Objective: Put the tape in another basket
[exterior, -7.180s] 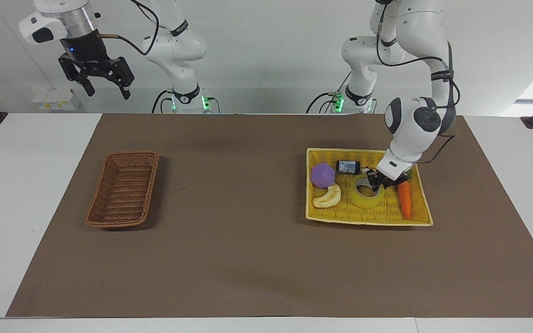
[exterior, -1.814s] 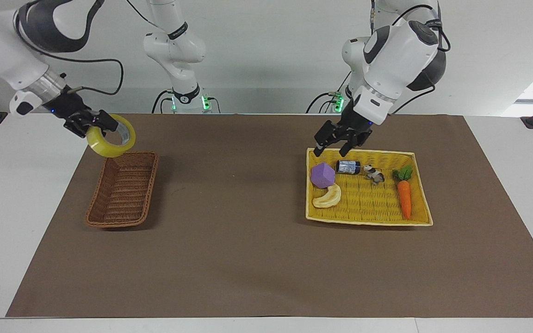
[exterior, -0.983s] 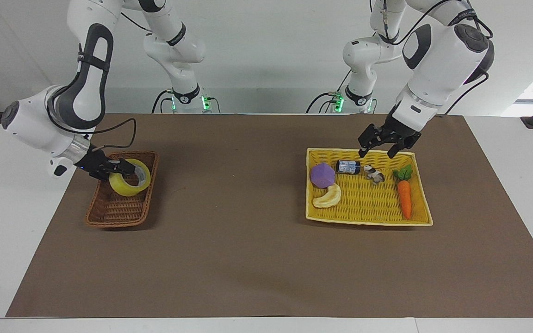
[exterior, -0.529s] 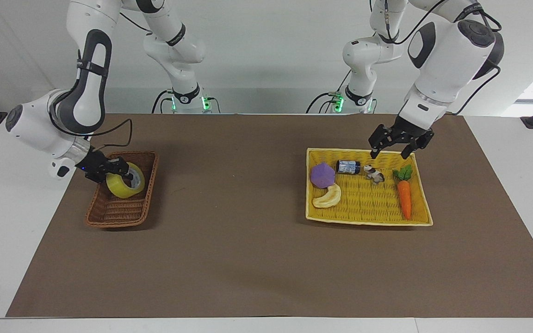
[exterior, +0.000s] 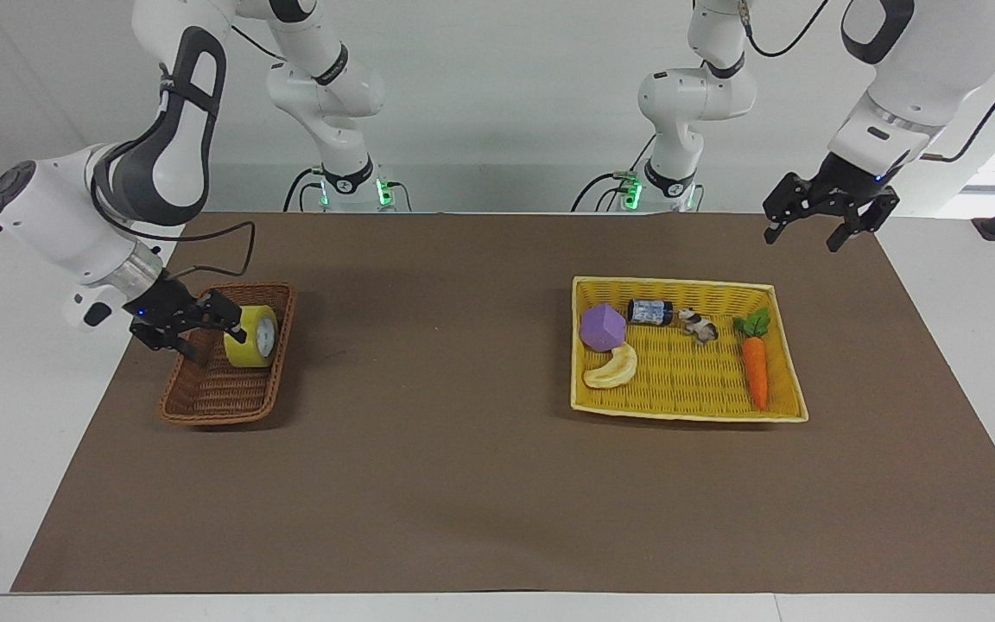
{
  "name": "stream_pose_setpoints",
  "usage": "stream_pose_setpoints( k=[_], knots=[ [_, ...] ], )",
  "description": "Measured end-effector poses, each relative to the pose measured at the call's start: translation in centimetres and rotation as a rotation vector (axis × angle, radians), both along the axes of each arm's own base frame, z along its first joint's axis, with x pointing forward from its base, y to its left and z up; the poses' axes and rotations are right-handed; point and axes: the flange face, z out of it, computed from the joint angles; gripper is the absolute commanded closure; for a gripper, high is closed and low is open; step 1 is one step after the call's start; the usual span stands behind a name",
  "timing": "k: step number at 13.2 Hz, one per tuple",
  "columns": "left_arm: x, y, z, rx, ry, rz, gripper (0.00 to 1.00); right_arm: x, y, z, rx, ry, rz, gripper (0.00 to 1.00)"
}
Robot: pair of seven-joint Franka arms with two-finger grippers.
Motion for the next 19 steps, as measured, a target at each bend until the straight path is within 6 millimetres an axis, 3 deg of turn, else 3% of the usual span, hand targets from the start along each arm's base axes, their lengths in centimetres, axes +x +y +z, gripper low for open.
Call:
stream_pose_setpoints(
  k=[4,9,11,17,19],
  knots=[
    [-0.8,1.2,0.4,0.034,0.022,0.004,0.0,-0.3,0.7,7.1,-0.127,-0.069,-0.01,0.0],
    [-1.2,1.5,1.0,0.111,0.026,-0.004,0.0,-6.4,3.3,14.7,-0.082,0.075,-0.298,0.0],
    [-1.3,2.0,1.4,0.116,0.022,0.005,0.0,-7.4,5.8,15.4,-0.078,0.131,-0.385,0.0],
    [-1.4,2.7,1.6,0.114,0.019,0.018,0.0,-7.0,13.2,15.3,-0.116,0.141,-0.4,0.0],
    [-1.4,2.7,1.6,0.114,0.019,0.018,0.0,-6.9,14.0,16.8,-0.148,0.101,-0.39,0.0]
  ],
)
